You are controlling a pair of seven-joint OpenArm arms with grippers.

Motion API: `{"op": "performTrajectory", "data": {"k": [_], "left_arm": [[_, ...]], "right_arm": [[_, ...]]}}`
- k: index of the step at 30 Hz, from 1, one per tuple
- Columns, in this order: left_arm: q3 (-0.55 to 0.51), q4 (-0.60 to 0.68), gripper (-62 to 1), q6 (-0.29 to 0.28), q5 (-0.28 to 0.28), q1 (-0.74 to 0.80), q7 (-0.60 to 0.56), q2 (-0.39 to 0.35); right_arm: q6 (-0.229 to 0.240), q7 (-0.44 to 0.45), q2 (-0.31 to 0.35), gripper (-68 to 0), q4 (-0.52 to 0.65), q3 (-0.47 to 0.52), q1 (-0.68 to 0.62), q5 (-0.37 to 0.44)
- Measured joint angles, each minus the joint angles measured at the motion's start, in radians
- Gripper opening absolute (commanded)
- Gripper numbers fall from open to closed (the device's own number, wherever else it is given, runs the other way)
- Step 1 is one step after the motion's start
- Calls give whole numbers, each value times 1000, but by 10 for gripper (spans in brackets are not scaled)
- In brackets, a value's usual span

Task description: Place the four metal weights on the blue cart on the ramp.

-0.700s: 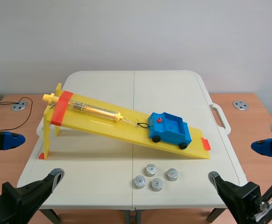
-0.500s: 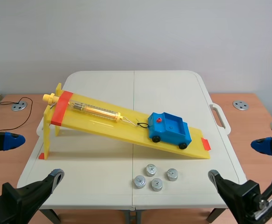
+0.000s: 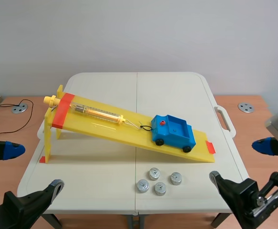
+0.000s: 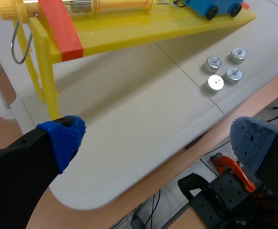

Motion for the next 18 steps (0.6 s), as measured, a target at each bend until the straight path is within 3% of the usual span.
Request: {"op": "performTrajectory", "data": {"k": [2, 7, 18], "left_arm": [[0, 0, 12, 0, 0, -2, 2, 0], [0, 0, -234, 0, 0, -3, 26, 5], [0, 0, -531, 0, 5, -8, 45, 63]], "right_arm": [[14, -20, -6, -15, 0, -14, 13, -7], [29, -58, -56, -28, 0, -48, 61, -71], [36, -60, -94, -169, 0, -174, 127, -161]]}}
